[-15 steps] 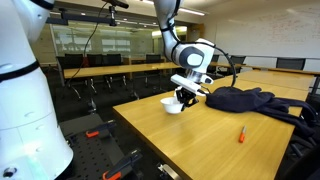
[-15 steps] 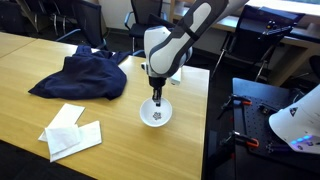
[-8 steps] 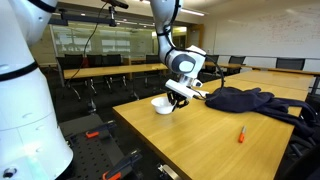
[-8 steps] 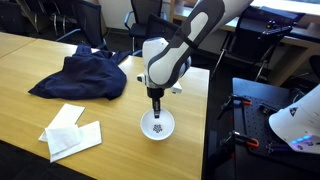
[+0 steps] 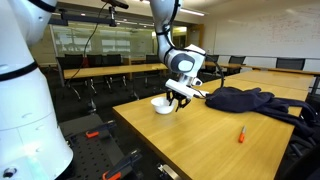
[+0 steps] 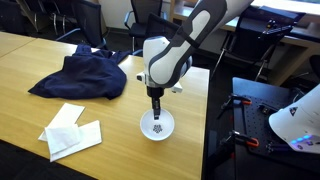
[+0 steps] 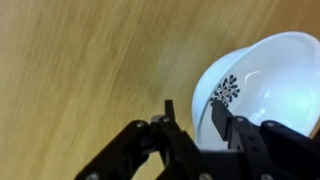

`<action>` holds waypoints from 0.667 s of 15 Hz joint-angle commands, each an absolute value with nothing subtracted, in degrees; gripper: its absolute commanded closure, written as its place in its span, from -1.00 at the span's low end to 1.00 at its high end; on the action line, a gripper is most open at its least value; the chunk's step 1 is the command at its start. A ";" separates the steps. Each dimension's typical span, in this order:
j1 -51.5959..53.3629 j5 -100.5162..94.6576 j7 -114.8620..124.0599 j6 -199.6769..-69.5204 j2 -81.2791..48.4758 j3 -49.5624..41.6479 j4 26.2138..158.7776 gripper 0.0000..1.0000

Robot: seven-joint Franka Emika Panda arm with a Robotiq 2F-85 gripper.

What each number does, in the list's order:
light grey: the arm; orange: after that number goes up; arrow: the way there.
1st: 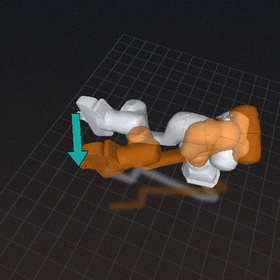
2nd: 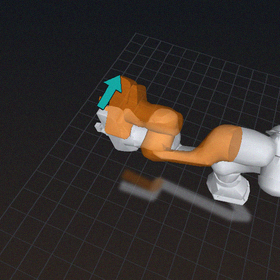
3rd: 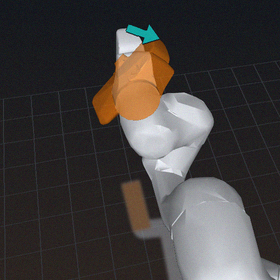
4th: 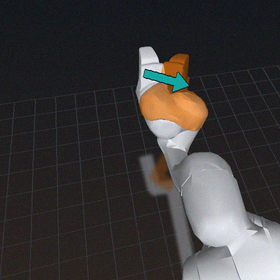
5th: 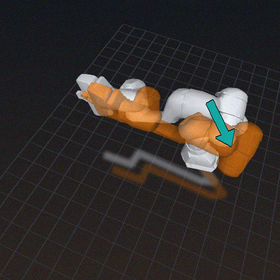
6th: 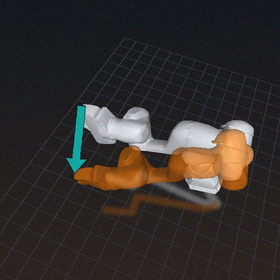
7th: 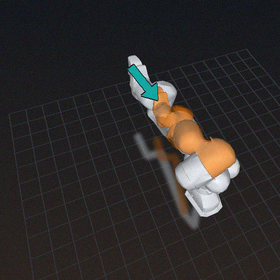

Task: Move the bowl to the left on the table

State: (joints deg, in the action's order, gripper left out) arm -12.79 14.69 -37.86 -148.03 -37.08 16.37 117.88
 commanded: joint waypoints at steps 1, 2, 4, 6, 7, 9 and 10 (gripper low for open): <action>-11.00 12.88 -33.35 -153.50 -27.65 14.71 126.50 -0.57; -10.81 12.42 -32.55 -153.90 -25.16 14.59 128.31 -0.69; -6.10 7.84 -23.61 -151.98 -18.31 9.82 132.41 -0.97; -2.49 1.57 -14.96 -150.08 -13.02 5.69 135.39 -1.00; -0.70 -2.67 -10.19 -149.51 -10.62 3.45 136.57 -1.00; 1.75 -11.49 0.14 -146.50 -6.60 0.01 137.88 -1.00; 2.26 -15.31 5.24 -145.24 -4.92 -0.91 138.27 -1.00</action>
State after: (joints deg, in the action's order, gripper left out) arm -0.87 -6.32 -7.04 -148.60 -9.88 3.01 135.95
